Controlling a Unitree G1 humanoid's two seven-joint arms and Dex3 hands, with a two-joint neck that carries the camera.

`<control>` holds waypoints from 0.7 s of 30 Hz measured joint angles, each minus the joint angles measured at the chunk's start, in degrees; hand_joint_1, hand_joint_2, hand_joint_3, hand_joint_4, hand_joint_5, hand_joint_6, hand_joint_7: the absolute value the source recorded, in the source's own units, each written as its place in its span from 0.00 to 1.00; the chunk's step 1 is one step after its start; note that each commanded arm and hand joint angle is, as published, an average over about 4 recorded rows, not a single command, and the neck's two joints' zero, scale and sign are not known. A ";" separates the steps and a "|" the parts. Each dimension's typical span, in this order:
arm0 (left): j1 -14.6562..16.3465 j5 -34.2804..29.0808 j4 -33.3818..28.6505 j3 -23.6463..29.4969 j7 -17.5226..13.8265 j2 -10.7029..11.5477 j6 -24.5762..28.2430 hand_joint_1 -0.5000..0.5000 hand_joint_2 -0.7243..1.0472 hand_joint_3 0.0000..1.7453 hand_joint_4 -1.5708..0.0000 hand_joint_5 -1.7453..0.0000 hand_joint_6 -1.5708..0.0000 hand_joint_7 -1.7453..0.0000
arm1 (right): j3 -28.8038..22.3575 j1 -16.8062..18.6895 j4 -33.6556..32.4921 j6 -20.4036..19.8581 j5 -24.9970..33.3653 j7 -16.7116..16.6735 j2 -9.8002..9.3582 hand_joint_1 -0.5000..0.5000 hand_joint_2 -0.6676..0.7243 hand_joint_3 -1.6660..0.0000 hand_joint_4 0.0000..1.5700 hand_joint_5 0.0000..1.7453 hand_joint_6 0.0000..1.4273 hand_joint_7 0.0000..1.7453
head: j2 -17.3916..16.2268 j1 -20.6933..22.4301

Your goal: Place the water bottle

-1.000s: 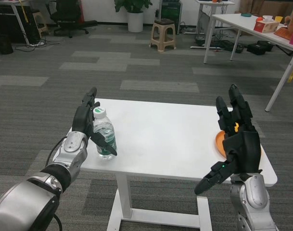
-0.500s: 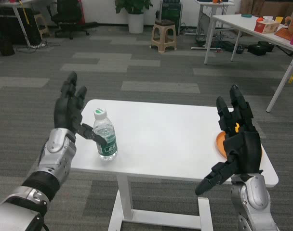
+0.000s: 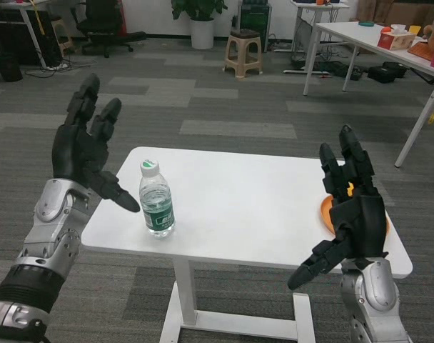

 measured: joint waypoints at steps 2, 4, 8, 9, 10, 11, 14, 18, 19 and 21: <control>1.11 -0.81 -2.68 0.32 -2.17 0.20 2.41 0.02 0.01 0.05 1.00 0.82 1.00 1.00 | 0.01 0.01 0.00 -0.03 0.00 0.00 0.01 0.42 1.00 1.00 0.09 0.00 0.00 0.00 | 0.02 -0.06; 2.01 -1.90 -4.90 0.47 -3.76 0.45 4.12 0.02 0.01 0.05 1.00 0.81 1.00 1.00 | 0.01 0.01 -0.01 -0.05 0.00 0.00 0.02 0.42 1.00 1.00 0.09 0.00 0.00 0.00 | 0.00 0.06; 3.17 -4.95 -7.46 0.48 -5.11 0.70 4.85 0.02 0.00 0.00 1.00 0.82 1.00 1.00 | 0.01 0.02 0.00 -0.05 0.00 0.00 0.02 0.42 1.00 1.00 0.09 0.00 0.00 0.00 | 0.31 0.40; 3.36 -5.08 -7.74 0.48 -5.18 0.70 4.87 0.02 0.00 0.01 1.00 0.81 1.00 1.00 | 0.01 0.02 0.00 -0.05 0.00 0.00 0.02 0.42 1.00 1.00 0.09 0.00 0.00 0.00 | 0.48 0.49; 3.50 -5.11 -7.95 0.48 -5.24 0.70 4.88 0.02 0.00 0.03 1.00 0.79 1.00 1.00 | 0.01 0.01 0.00 -0.05 0.00 0.00 0.02 0.42 1.00 1.00 0.09 0.00 0.00 0.00 | 0.56 0.50; 3.57 -5.12 -8.12 0.47 -5.29 0.69 4.89 0.02 0.00 0.04 1.00 0.78 1.00 1.00 | 0.01 0.01 0.00 -0.05 0.00 0.00 0.02 0.42 1.00 1.00 0.09 0.00 0.00 0.00 | 0.65 0.52; 3.65 -5.13 -8.64 0.46 -5.39 0.59 4.90 0.02 0.00 0.05 1.00 0.78 1.00 1.00 | 0.01 0.01 0.00 -0.05 0.00 0.00 0.02 0.42 1.00 1.00 0.09 0.00 0.00 0.00 | 0.65 0.52; 3.66 -5.13 -8.96 0.41 -5.45 0.16 4.91 0.02 0.00 0.04 1.00 0.79 1.00 1.00 | 0.01 0.01 0.00 -0.05 0.00 -0.01 0.00 0.42 1.00 1.00 0.09 0.00 0.00 0.00 | 0.78 0.50; 3.66 -5.13 -9.01 0.41 -5.45 0.12 4.91 0.02 0.00 0.03 1.00 0.78 1.00 1.00 | 0.01 0.01 0.01 -0.05 0.00 -0.01 0.00 0.42 1.00 1.00 0.09 0.00 0.00 0.00 | 0.74 0.44; 3.66 -5.15 -9.10 0.40 -5.46 0.11 4.91 0.02 0.00 0.03 1.00 0.76 1.00 1.00 | 0.03 0.01 0.03 -0.05 0.01 -0.01 -0.01 0.42 1.00 1.00 0.09 0.00 0.00 0.00 | 0.63 0.36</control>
